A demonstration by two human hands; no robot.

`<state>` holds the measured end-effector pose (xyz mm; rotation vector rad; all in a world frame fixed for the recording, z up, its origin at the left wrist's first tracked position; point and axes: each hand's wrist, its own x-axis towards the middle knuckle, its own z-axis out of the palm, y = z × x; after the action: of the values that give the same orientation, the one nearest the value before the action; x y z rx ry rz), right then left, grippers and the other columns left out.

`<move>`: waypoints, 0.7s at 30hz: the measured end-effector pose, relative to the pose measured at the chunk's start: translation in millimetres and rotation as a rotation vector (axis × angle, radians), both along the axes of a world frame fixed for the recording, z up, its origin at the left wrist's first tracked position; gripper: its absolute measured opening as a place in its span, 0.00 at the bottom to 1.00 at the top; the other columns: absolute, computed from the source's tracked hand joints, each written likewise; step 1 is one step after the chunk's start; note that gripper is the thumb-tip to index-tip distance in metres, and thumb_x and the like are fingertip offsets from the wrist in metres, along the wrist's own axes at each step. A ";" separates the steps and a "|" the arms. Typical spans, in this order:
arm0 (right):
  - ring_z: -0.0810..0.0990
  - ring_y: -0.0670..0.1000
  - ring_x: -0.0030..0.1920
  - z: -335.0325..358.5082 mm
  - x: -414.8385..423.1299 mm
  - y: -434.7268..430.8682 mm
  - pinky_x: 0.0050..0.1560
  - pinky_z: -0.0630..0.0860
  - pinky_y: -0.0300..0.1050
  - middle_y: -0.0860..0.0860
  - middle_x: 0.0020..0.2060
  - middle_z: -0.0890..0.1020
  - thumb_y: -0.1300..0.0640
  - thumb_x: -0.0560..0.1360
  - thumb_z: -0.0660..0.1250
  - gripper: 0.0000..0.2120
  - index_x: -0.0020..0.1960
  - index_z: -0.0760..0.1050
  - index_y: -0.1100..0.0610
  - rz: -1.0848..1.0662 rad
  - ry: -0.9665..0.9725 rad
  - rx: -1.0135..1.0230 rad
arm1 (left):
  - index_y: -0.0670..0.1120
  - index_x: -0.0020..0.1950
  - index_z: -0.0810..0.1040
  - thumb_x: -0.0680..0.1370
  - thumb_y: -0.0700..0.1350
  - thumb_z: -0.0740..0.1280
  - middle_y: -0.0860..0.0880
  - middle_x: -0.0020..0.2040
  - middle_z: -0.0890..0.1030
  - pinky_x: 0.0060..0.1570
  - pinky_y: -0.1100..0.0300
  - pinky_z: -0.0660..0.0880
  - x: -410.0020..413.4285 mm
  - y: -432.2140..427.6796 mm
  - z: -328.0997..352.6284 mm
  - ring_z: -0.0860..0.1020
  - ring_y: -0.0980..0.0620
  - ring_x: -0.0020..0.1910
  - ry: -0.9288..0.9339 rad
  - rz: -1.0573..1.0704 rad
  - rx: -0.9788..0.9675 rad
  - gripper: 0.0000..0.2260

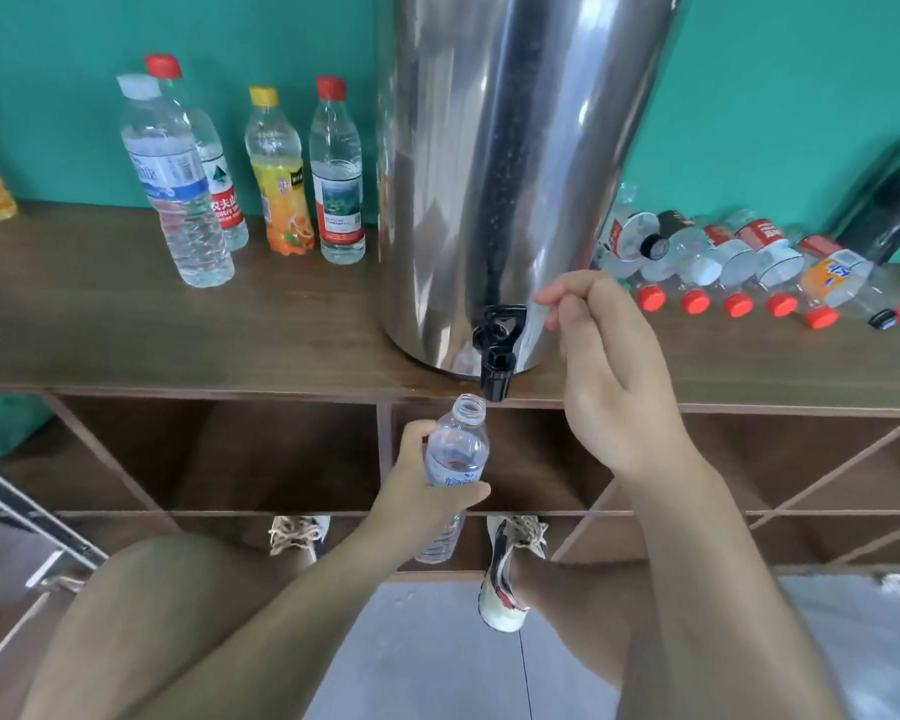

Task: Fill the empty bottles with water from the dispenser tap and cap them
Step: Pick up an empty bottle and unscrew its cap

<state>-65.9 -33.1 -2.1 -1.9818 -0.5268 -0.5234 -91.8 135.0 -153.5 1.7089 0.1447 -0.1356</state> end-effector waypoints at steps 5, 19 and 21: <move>0.74 0.39 0.52 2.3 5.8 5.9 0.53 0.67 0.29 0.44 0.48 0.75 0.51 0.84 0.64 0.12 0.59 0.80 0.58 0.034 -0.209 -0.223 | 0.54 0.65 0.67 0.70 0.41 0.81 0.52 0.55 0.81 0.59 0.52 0.79 5.9 -10.1 -0.6 0.82 0.54 0.54 -0.039 0.002 0.014 0.31; 0.73 0.45 0.52 -3.0 16.8 7.7 0.55 0.66 0.27 0.51 0.50 0.75 0.60 0.85 0.64 0.10 0.58 0.82 0.63 -0.052 -0.346 -0.280 | 0.58 0.67 0.65 0.71 0.46 0.81 0.61 0.56 0.77 0.42 0.76 0.74 8.6 -10.9 -0.4 0.77 0.71 0.53 -0.065 -0.059 0.055 0.32; 0.76 0.49 0.54 -2.3 16.0 7.1 0.58 0.67 0.30 0.53 0.51 0.80 0.61 0.87 0.59 0.12 0.59 0.80 0.64 -0.066 -0.337 -0.253 | 0.58 0.66 0.66 0.71 0.46 0.81 0.60 0.55 0.78 0.44 0.74 0.75 8.5 -11.7 -1.6 0.79 0.69 0.53 -0.065 -0.062 0.046 0.32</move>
<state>-49.9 -26.0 -4.4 -2.1681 -0.7684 -0.8774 -83.3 123.3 -155.1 1.7620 0.0472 -0.1230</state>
